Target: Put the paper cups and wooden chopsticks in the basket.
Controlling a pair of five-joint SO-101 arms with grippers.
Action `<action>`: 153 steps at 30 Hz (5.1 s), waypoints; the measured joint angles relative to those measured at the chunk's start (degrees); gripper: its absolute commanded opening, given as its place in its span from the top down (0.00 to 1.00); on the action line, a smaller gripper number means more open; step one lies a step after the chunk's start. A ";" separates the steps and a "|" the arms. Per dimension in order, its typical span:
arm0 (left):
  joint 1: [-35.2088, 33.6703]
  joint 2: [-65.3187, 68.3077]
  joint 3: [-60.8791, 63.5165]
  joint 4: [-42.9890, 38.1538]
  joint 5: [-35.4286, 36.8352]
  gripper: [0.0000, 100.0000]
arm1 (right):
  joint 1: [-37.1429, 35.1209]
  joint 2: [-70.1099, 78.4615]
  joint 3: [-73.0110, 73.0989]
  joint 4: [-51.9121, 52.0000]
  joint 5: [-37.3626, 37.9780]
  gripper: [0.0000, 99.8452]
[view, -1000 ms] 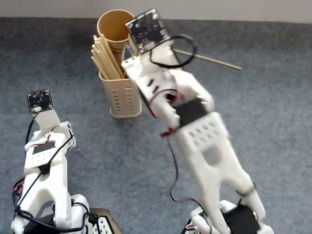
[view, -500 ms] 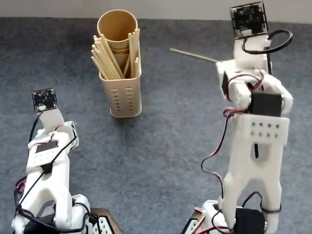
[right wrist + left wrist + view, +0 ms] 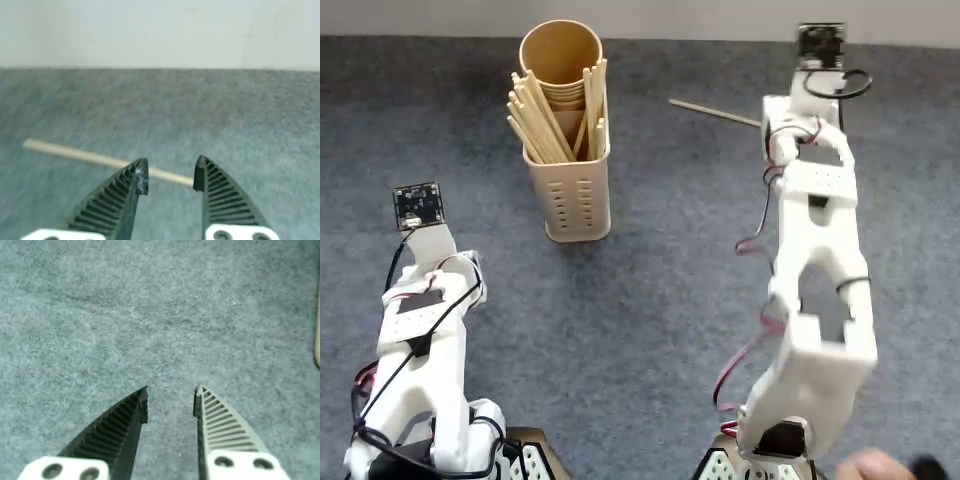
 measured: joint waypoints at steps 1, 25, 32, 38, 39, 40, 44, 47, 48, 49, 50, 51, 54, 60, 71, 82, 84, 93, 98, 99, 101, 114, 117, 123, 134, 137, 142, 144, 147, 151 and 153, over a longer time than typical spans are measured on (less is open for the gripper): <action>0.35 0.00 0.00 0.00 0.00 0.82 | 0.53 5.10 -4.40 -1.49 -1.05 0.84; 0.97 0.00 0.18 0.00 0.00 0.82 | -0.09 61.71 -90.99 69.54 17.14 0.84; 0.97 0.00 0.18 0.00 0.00 0.82 | 0.53 48.26 -90.90 81.85 15.91 0.84; 0.97 0.00 0.18 0.00 0.00 0.82 | 1.93 34.73 -90.99 81.93 15.56 0.84; 0.97 0.00 0.18 0.00 0.00 0.82 | 1.85 33.76 -90.99 81.41 15.38 0.84; 0.97 0.00 0.18 0.00 0.00 0.82 | 1.58 33.14 -90.55 79.65 15.38 0.84; 0.97 0.00 0.18 0.00 0.00 0.82 | 1.23 34.55 -82.99 67.87 12.40 0.84; 0.97 0.00 0.18 0.00 0.00 0.82 | 0.44 36.92 -75.60 55.74 9.23 0.84; 0.97 0.00 0.18 0.00 0.00 0.82 | 0.09 37.54 -72.79 52.13 8.97 0.84; 0.97 0.00 0.18 0.00 0.00 0.82 | -0.35 37.89 -69.89 49.05 8.79 0.84; 0.97 0.00 0.18 0.00 0.00 0.82 | -0.70 38.15 -67.25 46.33 8.62 0.84; 0.97 0.00 0.18 0.00 0.00 0.82 | -1.05 38.15 -64.70 44.22 8.62 0.84; 0.97 0.00 0.18 0.00 0.00 0.82 | -1.58 38.15 -60.84 40.26 8.53 0.84; 0.97 0.00 0.18 0.00 0.00 0.82 | -1.58 38.15 -54.33 40.53 8.44 0.84; 0.97 0.00 0.18 0.00 0.00 0.82 | -1.41 37.80 -43.08 44.48 10.64 0.84; 0.97 0.00 0.18 0.00 0.00 0.82 | 1.85 37.80 -52.40 54.07 9.76 0.84; 0.97 0.00 0.18 0.00 0.00 0.82 | 3.60 39.38 -56.88 48.53 6.07 0.84; 0.97 0.00 0.18 0.00 0.00 0.82 | -1.14 52.13 -61.89 31.74 10.99 0.84; 0.97 0.00 0.18 0.00 0.00 0.82 | -1.67 54.95 -64.44 32.97 12.48 0.84; 0.97 0.00 0.18 0.00 0.00 0.82 | -1.58 54.95 -64.53 35.08 12.75 0.84; 0.97 0.00 0.18 0.00 0.00 0.82 | -1.58 53.89 -64.62 40.97 15.38 0.84; 0.97 0.00 0.18 0.00 0.00 0.82 | -2.02 36.40 -65.41 81.93 27.34 0.84; 0.97 0.00 0.18 0.00 0.00 0.82 | -2.11 26.99 -58.90 82.11 25.85 0.84; 0.97 0.00 0.18 0.00 0.00 0.82 | -2.11 18.11 -48.53 67.52 15.56 0.84; 0.97 0.00 0.18 0.00 0.00 0.82 | -2.11 34.99 -39.03 24.44 9.49 0.84; 0.97 0.00 0.18 0.00 0.00 0.82 | -2.11 39.12 -39.12 20.66 9.41 0.84; 0.97 0.00 0.18 0.00 0.00 0.82 | -1.93 39.65 -39.82 28.04 10.73 0.84; 0.97 0.00 0.18 0.00 0.00 0.82 | -2.11 39.56 -41.49 35.16 14.15 0.84; 0.97 0.00 0.18 0.00 0.00 0.82 | -2.11 39.56 -46.59 49.49 17.49 0.84; 0.97 0.00 0.18 0.00 0.00 0.82 | -2.11 40.09 -56.70 72.79 20.40 0.84; 0.97 0.00 0.18 0.00 0.00 0.82 | -2.11 40.09 -61.98 79.38 20.75 0.84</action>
